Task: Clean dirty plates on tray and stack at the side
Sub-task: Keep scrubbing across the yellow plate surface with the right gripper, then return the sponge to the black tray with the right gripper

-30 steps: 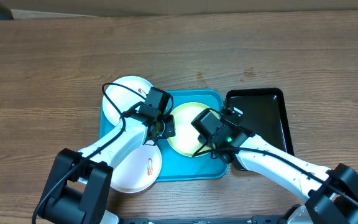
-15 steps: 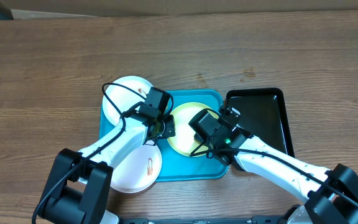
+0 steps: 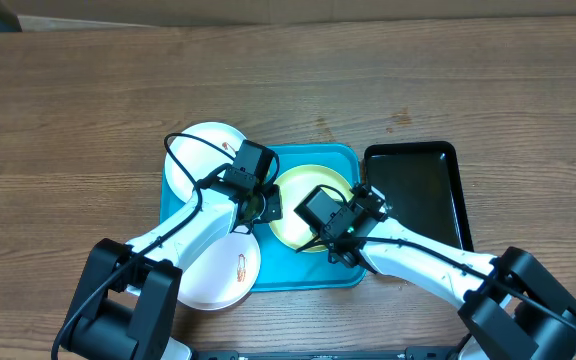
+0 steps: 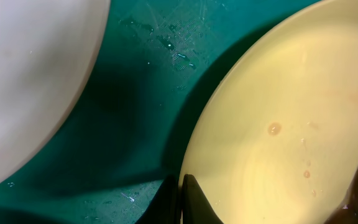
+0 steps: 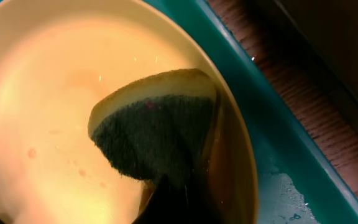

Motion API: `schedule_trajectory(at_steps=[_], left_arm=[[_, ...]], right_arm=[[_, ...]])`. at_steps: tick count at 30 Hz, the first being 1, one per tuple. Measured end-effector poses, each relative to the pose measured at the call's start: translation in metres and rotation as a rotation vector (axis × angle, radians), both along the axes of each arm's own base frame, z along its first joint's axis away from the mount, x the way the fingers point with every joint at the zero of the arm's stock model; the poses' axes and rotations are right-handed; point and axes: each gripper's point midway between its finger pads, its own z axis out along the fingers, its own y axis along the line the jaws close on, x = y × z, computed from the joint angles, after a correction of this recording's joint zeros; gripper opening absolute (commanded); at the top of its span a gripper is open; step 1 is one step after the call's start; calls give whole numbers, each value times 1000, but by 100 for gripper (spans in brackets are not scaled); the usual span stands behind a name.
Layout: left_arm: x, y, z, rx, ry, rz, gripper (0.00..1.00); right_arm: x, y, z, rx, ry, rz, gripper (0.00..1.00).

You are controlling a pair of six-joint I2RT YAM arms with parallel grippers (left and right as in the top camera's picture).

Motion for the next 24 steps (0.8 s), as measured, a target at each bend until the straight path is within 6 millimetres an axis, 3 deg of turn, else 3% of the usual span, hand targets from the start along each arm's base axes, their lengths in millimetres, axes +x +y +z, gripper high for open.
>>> schedule_trajectory(at_steps=[3, 9, 13, 18, 21, 24], left_arm=[[0, 0, 0, 2, -1, 1, 4], [1, 2, 0, 6, -2, 3, 4], [1, 1, 0, 6, -2, 3, 4], [0, 1, 0, 4, -2, 2, 4], [0, 1, 0, 3, -1, 2, 4], [0, 1, 0, 4, -2, -2, 4]], right_arm=[[5, 10, 1, 49, -19, -10, 4], [24, 55, 9, 204, -94, 133, 4], [31, 66, 17, 221, -136, 245, 4], [49, 58, 39, 172, -196, 408, 4], [63, 45, 72, 158, -245, 440, 4], [70, 20, 109, 138, -291, 437, 4]])
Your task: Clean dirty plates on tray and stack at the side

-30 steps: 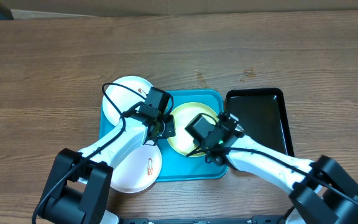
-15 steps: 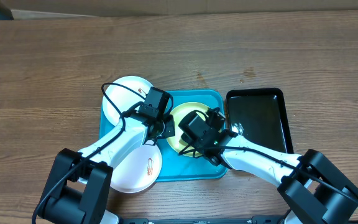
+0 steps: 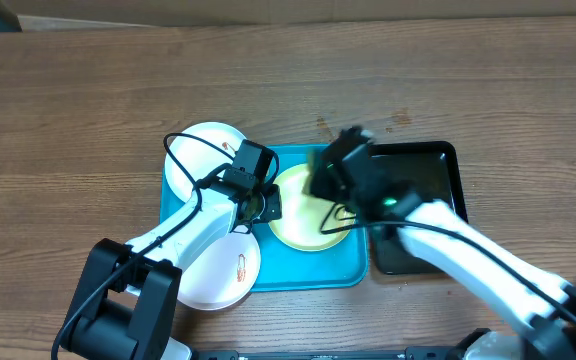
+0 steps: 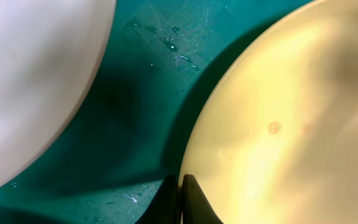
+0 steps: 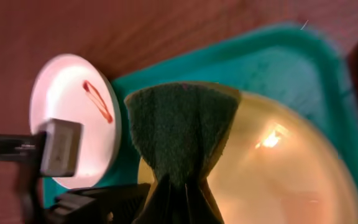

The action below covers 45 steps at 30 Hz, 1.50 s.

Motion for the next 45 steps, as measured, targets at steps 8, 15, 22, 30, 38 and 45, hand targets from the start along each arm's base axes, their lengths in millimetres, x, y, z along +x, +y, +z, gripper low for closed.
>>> schedule_trajectory(at_steps=[8, 15, 22, 30, 38, 45], left_arm=[[-12, 8, 1, 46, 48, -29, 4], [-4, 15, 42, 119, -65, -32, 4], [3, 14, 108, 298, -287, -76, 4], [-4, 0, 162, 667, -570, -205, 4], [-22, -19, 207, 901, -802, -247, 4], [-23, -14, 218, 962, -845, -215, 4]], right_arm=[[-29, -110, 17, -137, 138, -145, 4], [-54, -168, -2, -254, 283, -186, 4], [-63, -179, -46, -324, 364, -160, 4], [-75, -184, -103, -380, 478, -136, 4], [-75, -185, -116, -398, 507, -116, 85], [-73, -185, -118, -401, 502, -109, 96]])
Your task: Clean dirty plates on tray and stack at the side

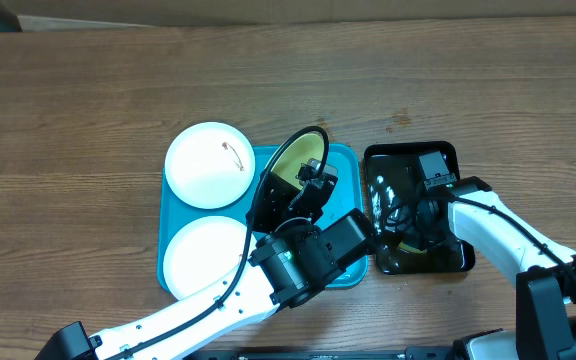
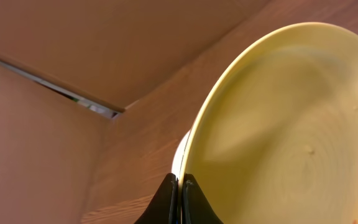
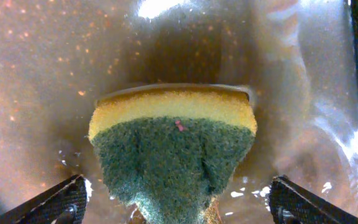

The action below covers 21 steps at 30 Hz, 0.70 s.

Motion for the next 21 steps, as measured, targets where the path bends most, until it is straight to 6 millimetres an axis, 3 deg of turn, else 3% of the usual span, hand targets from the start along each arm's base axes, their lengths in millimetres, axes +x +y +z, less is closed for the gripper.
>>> schedule_trajectory(at_steps=[6, 12, 17, 21], left_arm=[[1, 3, 8, 36, -35, 15, 4], [4, -3, 10, 19, -44, 3, 4], [4, -18, -18, -94, 100, -71, 4], [7, -11, -46, -240, 237, -45, 4]], right_arm=[[-8, -3, 9, -16, 55, 8, 98], [13, 2, 50, -14, 39, 15, 100], [14, 3, 58, -15, 47, 17, 100], [10, 2, 55, -16, 58, 18, 100]])
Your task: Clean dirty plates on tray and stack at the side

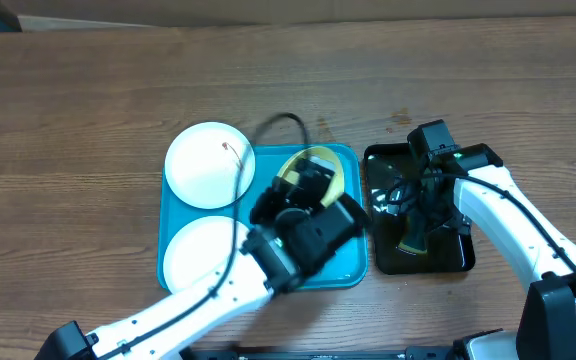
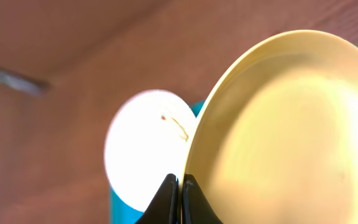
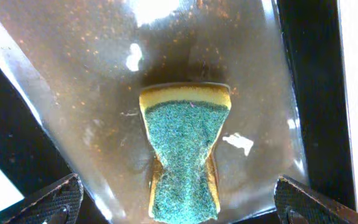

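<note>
My left gripper is shut on the rim of the yellow plate and holds it tilted above the teal tray. Below it, a white plate with a red streak lies at the tray's far left. A second white plate lies on the near left. Over the black tray hangs my right gripper, open. The yellow-and-green sponge lies loose in murky water between the fingers, touching neither.
The black tray of speckled water stands right of the teal tray, almost touching it. Bare wooden table lies around both trays. My left arm crosses the front of the teal tray.
My right gripper has risen higher above the sponge, which stays in the water. The yellow plate in my left gripper has tipped, so the streaked white plate shows beneath it.
First my left gripper pinched the yellow plate's rim on the teal tray while my right pressed the sponge on it. Then the sponge was held above the plate. Later the plate stood raised on edge and the sponge lay released in the black tray, where it stays now.
</note>
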Motion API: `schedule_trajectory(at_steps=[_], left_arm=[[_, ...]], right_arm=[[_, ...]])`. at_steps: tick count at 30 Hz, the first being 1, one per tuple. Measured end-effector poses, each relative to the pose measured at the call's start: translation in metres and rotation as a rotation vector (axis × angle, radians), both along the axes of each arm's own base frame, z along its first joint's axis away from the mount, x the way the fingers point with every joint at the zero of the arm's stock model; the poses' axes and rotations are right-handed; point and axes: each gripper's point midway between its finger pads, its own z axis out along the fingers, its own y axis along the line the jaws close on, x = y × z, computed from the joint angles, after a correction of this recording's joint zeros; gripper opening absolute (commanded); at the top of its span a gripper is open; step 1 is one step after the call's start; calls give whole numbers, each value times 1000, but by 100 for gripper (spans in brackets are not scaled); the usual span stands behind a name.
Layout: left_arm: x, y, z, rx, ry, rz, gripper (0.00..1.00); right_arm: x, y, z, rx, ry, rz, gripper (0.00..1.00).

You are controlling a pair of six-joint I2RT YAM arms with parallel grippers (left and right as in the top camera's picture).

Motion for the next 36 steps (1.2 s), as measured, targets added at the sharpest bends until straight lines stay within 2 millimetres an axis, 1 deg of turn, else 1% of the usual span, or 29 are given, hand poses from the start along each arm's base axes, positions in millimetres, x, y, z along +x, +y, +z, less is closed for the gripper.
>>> schedule_trajectory(at_steps=[2, 4, 6, 10, 13, 16, 20, 21, 22, 24, 25, 28, 29, 30, 31, 32, 34, 35, 36], left_arm=[[7, 10, -14, -89, 77, 47, 4], [15, 25, -27, -193, 162, 105, 4], [23, 39, -38, -291, 235, 158, 4], [31, 61, -58, -463, 364, 242, 4], [32, 65, -69, -534, 429, 264, 4], [33, 61, -75, -577, 464, 263, 4], [34, 53, -78, -605, 481, 240, 4], [34, 52, -79, -606, 485, 238, 4], [34, 51, -80, -606, 491, 238, 4], [34, 51, -83, -604, 500, 240, 4], [34, 51, -84, -603, 502, 241, 4], [34, 51, -84, -602, 503, 241, 4], [34, 51, -84, -603, 503, 241, 4], [34, 51, -85, -602, 503, 241, 4], [34, 51, -85, -602, 503, 242, 4], [34, 51, -85, -602, 503, 241, 4], [34, 51, -85, -602, 503, 242, 4], [34, 51, -85, -601, 504, 242, 4], [34, 51, -85, -601, 504, 242, 4]], right_arm=[[-1, 1, -1, 6, 5, 7, 100], [-2, 4, -1, 26, 9, 24, 100], [-2, 9, -1, 50, 14, 35, 97], [-3, 13, -4, 78, 12, 45, 97], [-4, 14, -13, 87, 7, 42, 97], [-9, 13, -28, 87, 1, 29, 96], [-15, 10, -48, 83, -14, 2, 89], [-18, 9, -53, 82, -13, -3, 84], [-21, 8, -56, 81, -10, -8, 69], [-23, 4, -58, 64, -12, -18, 13], [-21, 4, -58, 61, -21, -25, 4], [-17, 3, -59, 64, -43, -38, 4], [-17, 4, -59, 66, -43, -38, 23], [-17, 4, -59, 67, -44, -46, 73], [-17, 4, -59, 71, -43, -49, 98], [-17, 4, -58, 72, -41, -45, 100], [-22, 3, -58, 66, -22, -47, 100], [-26, 2, -58, 61, -6, -47, 97], [-29, 1, -58, 56, 6, -44, 89]])
